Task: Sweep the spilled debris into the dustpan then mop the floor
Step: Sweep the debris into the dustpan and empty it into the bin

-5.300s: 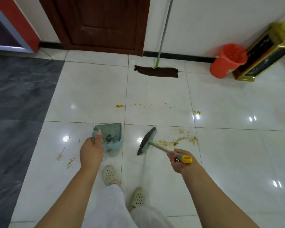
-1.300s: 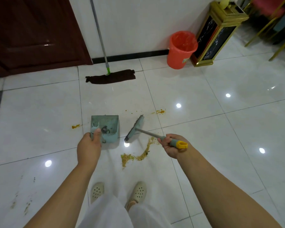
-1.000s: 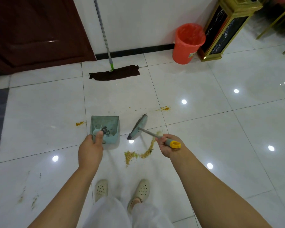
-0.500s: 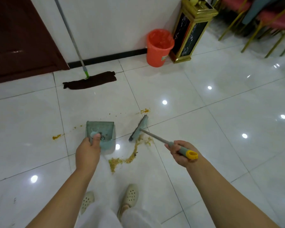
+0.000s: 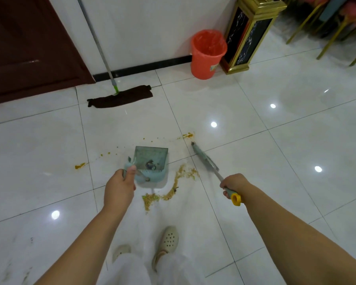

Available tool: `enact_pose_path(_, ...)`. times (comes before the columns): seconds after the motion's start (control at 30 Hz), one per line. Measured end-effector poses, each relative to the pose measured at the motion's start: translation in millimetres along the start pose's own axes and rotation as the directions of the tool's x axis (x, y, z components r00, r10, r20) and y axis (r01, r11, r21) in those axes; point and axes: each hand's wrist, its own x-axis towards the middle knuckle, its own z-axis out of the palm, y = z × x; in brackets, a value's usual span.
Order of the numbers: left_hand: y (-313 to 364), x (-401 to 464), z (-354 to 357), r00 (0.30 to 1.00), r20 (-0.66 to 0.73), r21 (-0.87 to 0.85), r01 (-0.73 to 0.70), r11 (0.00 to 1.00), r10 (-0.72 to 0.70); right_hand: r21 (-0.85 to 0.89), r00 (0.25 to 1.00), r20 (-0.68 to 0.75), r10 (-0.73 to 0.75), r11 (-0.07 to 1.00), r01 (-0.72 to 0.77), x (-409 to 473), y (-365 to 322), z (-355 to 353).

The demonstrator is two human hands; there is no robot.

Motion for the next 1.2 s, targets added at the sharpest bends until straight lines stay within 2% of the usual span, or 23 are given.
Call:
enact_pose_path(0.07,-5,-2,-6,1.000,0.019,0.009,-0.001,1.000,0.001,-0.114,1.000,-0.005,-0.005,0.993,0.004,2,11,16)
enact_pose_path(0.2,-18,-5,-19,0.999,0.033,0.032,-0.004,0.999,0.003,-0.091,0.999,0.015,0.041,0.995,-0.039,-3,36,51)
enact_pose_path(0.4,-52,-11,-48,0.999,0.038,0.025,0.011,1.000,-0.012,-0.287,0.995,0.049,0.088,0.955,-0.070,-32,62,102)
enact_pose_path(0.5,-72,-18,-74,0.999,0.042,0.015,0.020,1.000,-0.021,-0.271,0.980,0.070,0.185,0.949,-0.160,-52,81,134)
enact_pose_path(0.63,-96,-30,-111,0.997,0.071,-0.005,0.006,1.000,-0.005,-0.259,0.974,0.085,0.208,0.949,-0.180,-81,104,174)
enact_pose_path(0.9,-137,-48,-176,0.994,0.102,0.045,-0.031,0.999,0.026,-0.275,0.981,0.120,0.153,0.955,-0.115,-142,135,231)
enact_pose_path(1.07,-153,-47,-207,0.995,0.095,0.065,-0.031,0.997,0.025,-0.281,0.993,0.113,0.029,0.960,0.004,-178,146,228)
enact_pose_path(1.2,-162,-46,-226,0.996,0.089,0.049,-0.024,0.998,0.020,-0.220,0.994,0.085,0.071,0.974,-0.051,-193,153,227)
